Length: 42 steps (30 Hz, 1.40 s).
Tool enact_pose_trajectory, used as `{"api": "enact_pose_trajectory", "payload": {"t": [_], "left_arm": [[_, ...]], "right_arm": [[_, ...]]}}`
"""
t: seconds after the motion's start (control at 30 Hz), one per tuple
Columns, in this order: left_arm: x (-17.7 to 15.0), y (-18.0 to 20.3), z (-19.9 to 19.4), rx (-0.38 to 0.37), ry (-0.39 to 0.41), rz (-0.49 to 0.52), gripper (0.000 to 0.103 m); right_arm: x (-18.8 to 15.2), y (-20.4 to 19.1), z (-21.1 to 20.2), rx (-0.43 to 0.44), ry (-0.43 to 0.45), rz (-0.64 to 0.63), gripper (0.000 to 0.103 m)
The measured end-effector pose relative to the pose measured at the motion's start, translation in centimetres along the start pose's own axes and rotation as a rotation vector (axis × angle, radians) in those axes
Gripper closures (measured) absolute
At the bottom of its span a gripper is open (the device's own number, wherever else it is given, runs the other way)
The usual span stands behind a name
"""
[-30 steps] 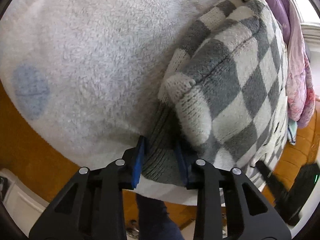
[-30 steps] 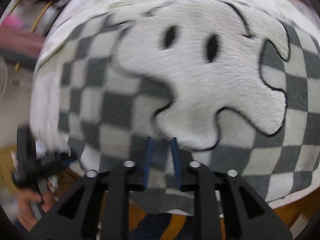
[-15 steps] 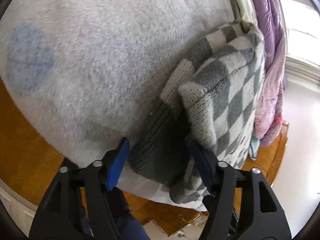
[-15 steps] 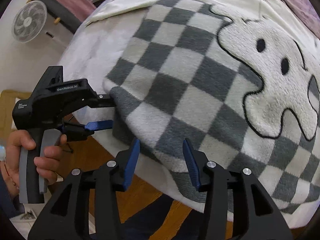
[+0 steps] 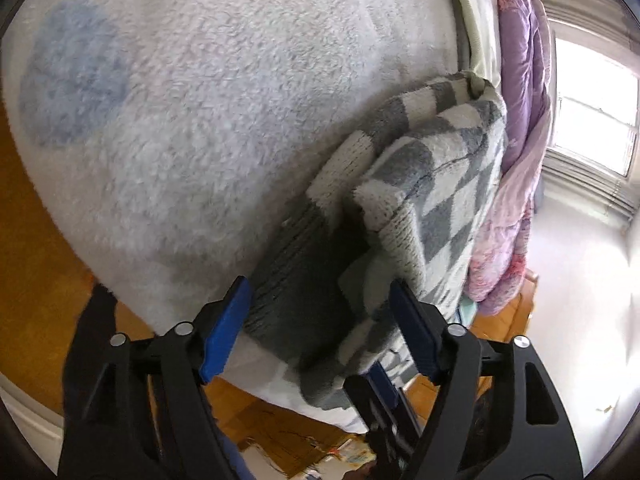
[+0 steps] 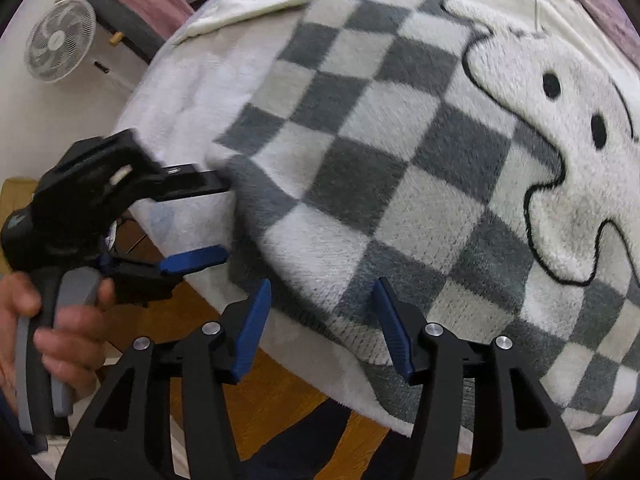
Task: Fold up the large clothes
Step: 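Grasp the folded edge with the left tool while the right tool grasps the cuff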
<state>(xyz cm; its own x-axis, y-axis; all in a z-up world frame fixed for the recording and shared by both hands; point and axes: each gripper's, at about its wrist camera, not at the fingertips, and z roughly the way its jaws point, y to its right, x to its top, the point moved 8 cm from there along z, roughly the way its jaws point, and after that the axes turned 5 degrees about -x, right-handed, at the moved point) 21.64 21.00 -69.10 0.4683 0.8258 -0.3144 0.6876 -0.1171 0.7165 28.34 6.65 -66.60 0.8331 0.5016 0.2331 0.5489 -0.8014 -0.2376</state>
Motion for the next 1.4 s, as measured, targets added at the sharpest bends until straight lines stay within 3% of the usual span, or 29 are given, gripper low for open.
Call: {"api": "enact_pose_trajectory", "payload": {"t": [0.1,0.27,0.43,0.57,0.6,0.67,0.7,0.77,0.9,0.97,1.07,1.3,1.4], "left_arm": [[-0.6,-0.5,-1.3,0.055,0.010,0.061,0.020],[-0.3,0.7,-3.3,0.007,0.062,0.111,0.014],[1.5,1.5,1.2,0.084,0.022,0.134,0.014],[2.4,1.2,3.1,0.166,-0.011,0.180,0.024],[2.4,1.4,3.2,0.178,-0.014,0.196,0.039],[2.5,1.6,3.2,0.207,-0.024,0.223,0.052],[2.4,1.8,3.0,0.211,-0.029,0.237,0.070],[2.0,2.6,2.3,0.213,-0.041,0.252,0.080],[0.9,4.7,0.3,0.193,-0.059,0.281,0.082],[0.5,5.6,-0.5,0.176,-0.070,0.278,0.083],[-0.2,6.6,-1.1,0.147,-0.090,0.266,0.083],[-1.4,8.6,-1.0,0.137,-0.119,0.294,0.083],[-1.6,9.5,-0.5,0.162,-0.118,0.313,0.083]], "right_arm": [[-0.6,1.0,0.5,0.013,-0.027,0.035,0.052],[-1.4,1.4,0.1,0.023,-0.041,0.037,0.051],[-2.2,2.2,0.4,0.027,-0.067,0.063,0.050],[-2.1,1.8,-0.1,0.022,-0.054,0.048,0.050],[-2.1,1.6,-0.3,0.019,-0.043,0.039,0.050],[-1.8,0.9,-0.8,0.018,-0.008,0.012,0.050],[-1.6,0.5,-1.2,0.016,0.012,0.000,0.050],[-1.2,-0.7,-1.8,0.033,0.047,-0.016,0.047],[-0.3,-3.6,-2.8,0.078,0.123,-0.071,0.045],[0.1,-4.8,-2.8,0.081,0.144,-0.105,0.032],[0.6,-5.7,-2.4,0.079,0.156,-0.137,0.031],[2.2,-5.1,-1.2,-0.038,0.193,-0.196,0.032],[2.8,-4.5,-1.0,-0.059,0.175,-0.211,0.062]]}}
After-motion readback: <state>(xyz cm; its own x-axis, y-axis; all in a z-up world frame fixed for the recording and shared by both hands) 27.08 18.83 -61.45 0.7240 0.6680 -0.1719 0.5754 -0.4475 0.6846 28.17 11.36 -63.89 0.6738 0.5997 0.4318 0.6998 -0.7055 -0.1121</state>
